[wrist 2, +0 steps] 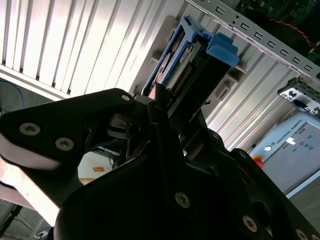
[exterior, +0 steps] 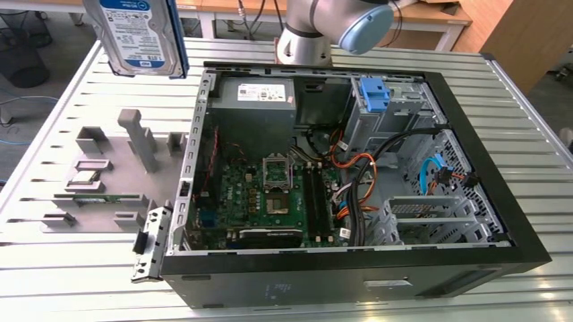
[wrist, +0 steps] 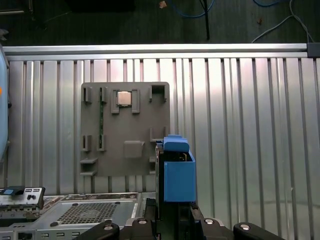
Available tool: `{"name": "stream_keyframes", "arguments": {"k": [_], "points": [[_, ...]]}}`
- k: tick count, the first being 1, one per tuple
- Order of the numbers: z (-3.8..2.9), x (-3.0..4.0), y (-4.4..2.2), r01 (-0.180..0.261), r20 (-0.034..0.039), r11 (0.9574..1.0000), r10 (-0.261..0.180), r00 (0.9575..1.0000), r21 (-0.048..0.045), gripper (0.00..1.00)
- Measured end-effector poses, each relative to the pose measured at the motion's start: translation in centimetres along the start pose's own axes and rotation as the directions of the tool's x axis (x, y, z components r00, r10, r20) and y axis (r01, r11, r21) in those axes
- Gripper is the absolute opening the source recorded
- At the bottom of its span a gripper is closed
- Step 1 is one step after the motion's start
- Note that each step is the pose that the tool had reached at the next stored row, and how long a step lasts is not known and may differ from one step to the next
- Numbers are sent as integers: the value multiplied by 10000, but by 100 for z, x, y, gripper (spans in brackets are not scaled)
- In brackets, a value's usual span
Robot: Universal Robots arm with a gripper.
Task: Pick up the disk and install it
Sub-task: 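Pick up the disk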
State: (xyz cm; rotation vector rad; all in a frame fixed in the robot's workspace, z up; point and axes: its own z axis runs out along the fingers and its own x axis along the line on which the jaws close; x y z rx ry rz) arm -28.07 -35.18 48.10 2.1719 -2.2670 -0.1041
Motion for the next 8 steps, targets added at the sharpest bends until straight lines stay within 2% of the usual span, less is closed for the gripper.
{"name": "stream_keyframes", "arguments": {"k": [3, 8], "points": [[-3, -2, -39, 0, -1, 10000, 0, 10000, -2, 35], [-4, -2, -43, -1, 0, 10000, 1, 10000, 0, 35]]}}
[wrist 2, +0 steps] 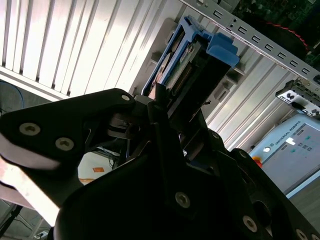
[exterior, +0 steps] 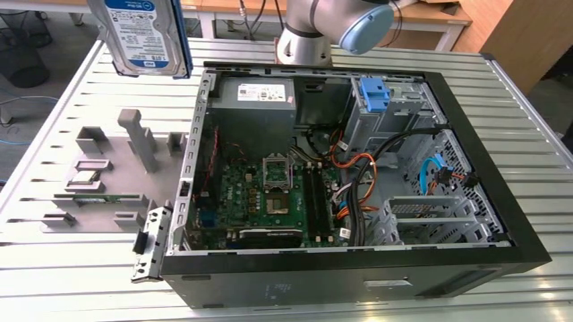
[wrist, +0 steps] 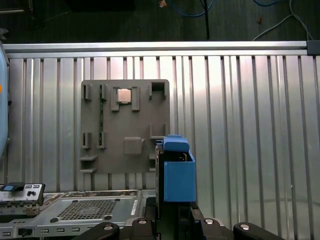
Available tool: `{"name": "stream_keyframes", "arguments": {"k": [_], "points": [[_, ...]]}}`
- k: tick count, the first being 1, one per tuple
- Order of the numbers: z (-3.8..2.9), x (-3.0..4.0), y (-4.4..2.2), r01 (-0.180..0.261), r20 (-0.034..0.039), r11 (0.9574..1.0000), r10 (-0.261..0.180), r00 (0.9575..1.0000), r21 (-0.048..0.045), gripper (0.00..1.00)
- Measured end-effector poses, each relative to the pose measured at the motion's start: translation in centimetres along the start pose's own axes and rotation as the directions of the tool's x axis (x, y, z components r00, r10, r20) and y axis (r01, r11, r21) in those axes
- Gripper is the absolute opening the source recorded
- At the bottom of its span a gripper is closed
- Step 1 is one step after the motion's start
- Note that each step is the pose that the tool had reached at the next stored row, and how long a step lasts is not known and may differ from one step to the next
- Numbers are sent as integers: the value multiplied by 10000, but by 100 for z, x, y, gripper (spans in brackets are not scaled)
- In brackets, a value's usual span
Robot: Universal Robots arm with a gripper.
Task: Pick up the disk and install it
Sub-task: 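Pick up the disk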
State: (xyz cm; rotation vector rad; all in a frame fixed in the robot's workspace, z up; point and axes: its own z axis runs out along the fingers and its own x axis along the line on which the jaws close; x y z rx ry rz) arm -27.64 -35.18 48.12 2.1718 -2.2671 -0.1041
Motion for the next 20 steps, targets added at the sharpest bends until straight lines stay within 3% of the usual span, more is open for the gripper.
{"name": "stream_keyframes", "arguments": {"k": [10, 20], "points": [[-13, -1, -17, 2, -3, 10000, -2, 10000, -3, 35], [-18, -9, -200, 1, -1, 10000, -1, 10000, -2, 35]]}}
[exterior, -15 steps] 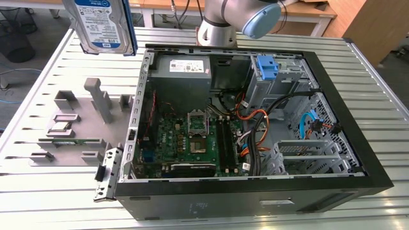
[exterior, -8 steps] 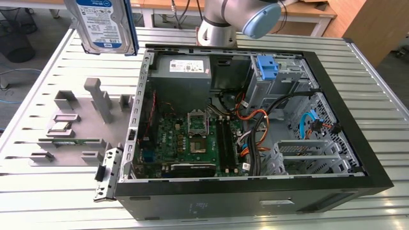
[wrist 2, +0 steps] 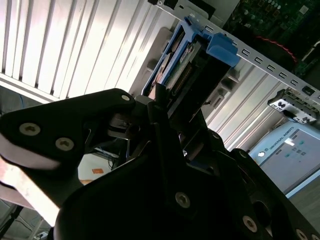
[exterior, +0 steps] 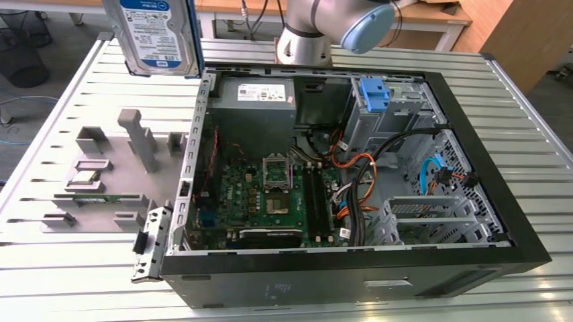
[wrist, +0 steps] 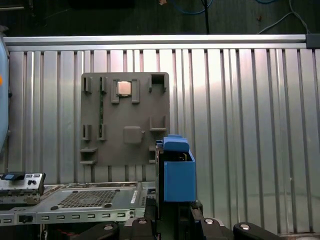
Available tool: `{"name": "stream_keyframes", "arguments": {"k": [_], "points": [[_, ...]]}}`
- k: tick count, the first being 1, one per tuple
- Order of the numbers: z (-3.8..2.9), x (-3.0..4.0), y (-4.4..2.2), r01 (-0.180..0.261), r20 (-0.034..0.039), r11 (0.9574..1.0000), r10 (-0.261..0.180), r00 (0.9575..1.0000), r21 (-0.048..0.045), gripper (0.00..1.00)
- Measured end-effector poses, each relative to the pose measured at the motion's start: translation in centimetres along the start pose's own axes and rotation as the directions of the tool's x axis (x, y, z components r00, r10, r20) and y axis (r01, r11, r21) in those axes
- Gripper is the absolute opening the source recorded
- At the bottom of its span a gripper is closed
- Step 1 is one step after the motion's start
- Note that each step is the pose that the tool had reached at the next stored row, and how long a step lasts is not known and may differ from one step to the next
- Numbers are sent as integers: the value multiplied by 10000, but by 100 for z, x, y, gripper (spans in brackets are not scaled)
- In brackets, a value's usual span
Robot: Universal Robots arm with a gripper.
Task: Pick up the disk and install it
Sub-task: 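Pick up the disk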
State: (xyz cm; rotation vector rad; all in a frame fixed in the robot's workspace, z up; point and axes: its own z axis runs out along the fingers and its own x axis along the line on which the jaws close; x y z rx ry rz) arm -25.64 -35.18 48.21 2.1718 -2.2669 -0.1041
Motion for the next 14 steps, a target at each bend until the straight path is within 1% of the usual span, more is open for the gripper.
{"name": "stream_keyframes", "arguments": {"k": [14], "points": [[-12, -13, -298, 0, 0, 10000, 0, 10000, 0, 35]]}}
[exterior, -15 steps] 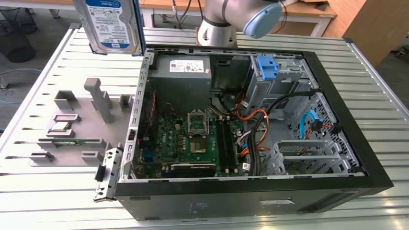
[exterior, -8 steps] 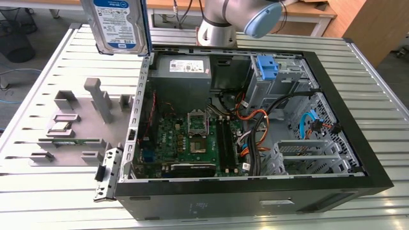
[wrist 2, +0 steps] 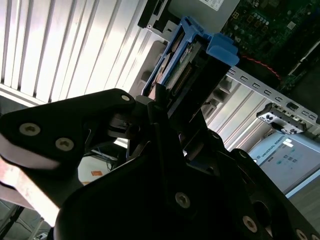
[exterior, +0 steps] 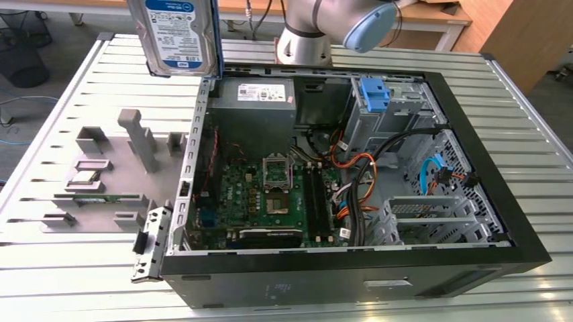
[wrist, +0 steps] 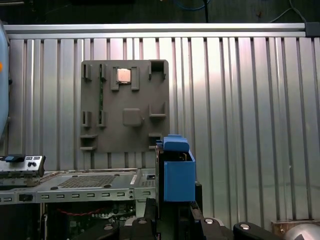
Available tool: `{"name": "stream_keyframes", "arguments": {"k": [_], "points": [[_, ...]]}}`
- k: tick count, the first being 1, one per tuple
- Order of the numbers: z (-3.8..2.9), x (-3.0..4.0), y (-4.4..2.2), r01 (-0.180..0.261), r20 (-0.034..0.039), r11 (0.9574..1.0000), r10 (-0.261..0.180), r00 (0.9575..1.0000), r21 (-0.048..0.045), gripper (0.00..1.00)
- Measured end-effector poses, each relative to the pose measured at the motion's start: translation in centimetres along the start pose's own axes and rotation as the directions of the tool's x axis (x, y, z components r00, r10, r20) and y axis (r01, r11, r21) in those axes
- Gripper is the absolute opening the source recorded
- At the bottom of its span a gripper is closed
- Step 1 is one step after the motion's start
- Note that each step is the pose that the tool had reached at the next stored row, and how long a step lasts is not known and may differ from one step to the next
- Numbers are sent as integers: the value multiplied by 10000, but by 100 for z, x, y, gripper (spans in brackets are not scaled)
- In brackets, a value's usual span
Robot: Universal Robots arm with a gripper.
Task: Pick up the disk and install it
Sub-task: 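Pick up the disk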
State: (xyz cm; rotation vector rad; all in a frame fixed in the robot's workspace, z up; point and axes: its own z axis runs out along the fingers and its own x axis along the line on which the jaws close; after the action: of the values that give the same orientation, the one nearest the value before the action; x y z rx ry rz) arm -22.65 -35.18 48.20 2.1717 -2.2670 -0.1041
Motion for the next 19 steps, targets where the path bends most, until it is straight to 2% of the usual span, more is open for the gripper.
{"name": "stream_keyframes", "arguments": {"k": [19], "points": [[-17, -18, -400, 0, 0, 10000, 0, 10000, 1, 35]]}}
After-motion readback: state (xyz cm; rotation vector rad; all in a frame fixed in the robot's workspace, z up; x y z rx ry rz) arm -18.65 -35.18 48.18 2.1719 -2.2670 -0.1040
